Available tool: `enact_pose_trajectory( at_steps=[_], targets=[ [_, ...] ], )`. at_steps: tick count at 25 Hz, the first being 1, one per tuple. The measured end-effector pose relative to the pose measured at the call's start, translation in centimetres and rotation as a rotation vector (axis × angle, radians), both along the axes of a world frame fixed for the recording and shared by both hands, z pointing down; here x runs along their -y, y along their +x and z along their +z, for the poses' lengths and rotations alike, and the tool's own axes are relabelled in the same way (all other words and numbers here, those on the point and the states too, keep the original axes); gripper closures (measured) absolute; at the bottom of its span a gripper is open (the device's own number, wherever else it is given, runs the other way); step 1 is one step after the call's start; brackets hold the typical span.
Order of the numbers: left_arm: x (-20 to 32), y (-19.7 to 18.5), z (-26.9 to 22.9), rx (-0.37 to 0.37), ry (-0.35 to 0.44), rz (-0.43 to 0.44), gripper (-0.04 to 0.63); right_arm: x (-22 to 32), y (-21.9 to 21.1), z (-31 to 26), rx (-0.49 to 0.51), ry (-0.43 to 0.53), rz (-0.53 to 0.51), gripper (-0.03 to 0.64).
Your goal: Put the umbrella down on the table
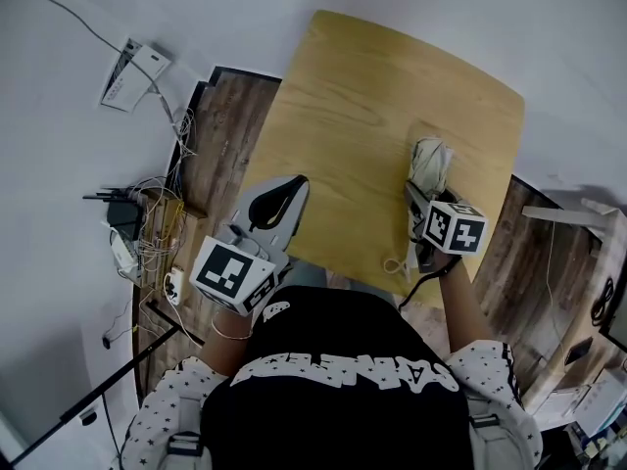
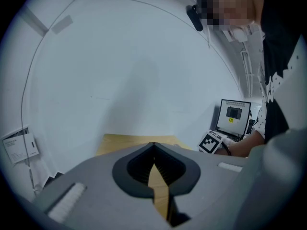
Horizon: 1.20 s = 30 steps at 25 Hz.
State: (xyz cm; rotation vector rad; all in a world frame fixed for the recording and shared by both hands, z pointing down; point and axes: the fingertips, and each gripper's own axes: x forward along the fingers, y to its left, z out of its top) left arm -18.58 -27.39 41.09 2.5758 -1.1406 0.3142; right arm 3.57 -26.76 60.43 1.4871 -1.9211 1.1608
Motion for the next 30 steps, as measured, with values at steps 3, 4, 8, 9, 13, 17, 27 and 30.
enact_pose_trajectory(
  at_steps=[3,4,8,9,13,17,27,30],
  targets=[
    [-0.2,-0.3,0.4,0.005,-0.002,-0.002,0.6,0.2,-0.3,0.4,-0.012,-0.011,-0.005,0.33],
    [-0.2,-0.4,0.4,0.009,-0.001,-0.004,0.6,0.2,-0.3,0.4,-0.015,-0.013,-0.007,0.328],
    [-0.1,-0.9,0.3,0.013,0.003,-0.016,0.6,0.2,-0.4,0.8,-0.023,-0.024,-0.007,0.327],
    [0.0,-1.0,0.3,0.013,0.004,-0.019,0.6,0.2,-0.5,0.9,-0.025,-0.027,-0.006,0.327],
    [0.0,-1.0,0.0,0.002,0.017,-0.013,0.6,0.3,-0.3,1.6,-0.038,-0.039,0.003,0.322],
    [-0.1,-0.8,-0.1,-0.009,0.013,-0.009,0.6,0.4,-0.3,1.8,-0.031,-0.039,0.011,0.319],
    [-0.3,-1.1,-0.1,-0.002,0.015,-0.011,0.6,0.6,-0.6,2.0,-0.071,-0.027,-0.01,0.284],
    [-0.6,-1.0,-0.2,-0.002,0.017,-0.006,0.6,0.5,-0.5,1.7,-0.077,-0.022,-0.005,0.281]
  ],
)
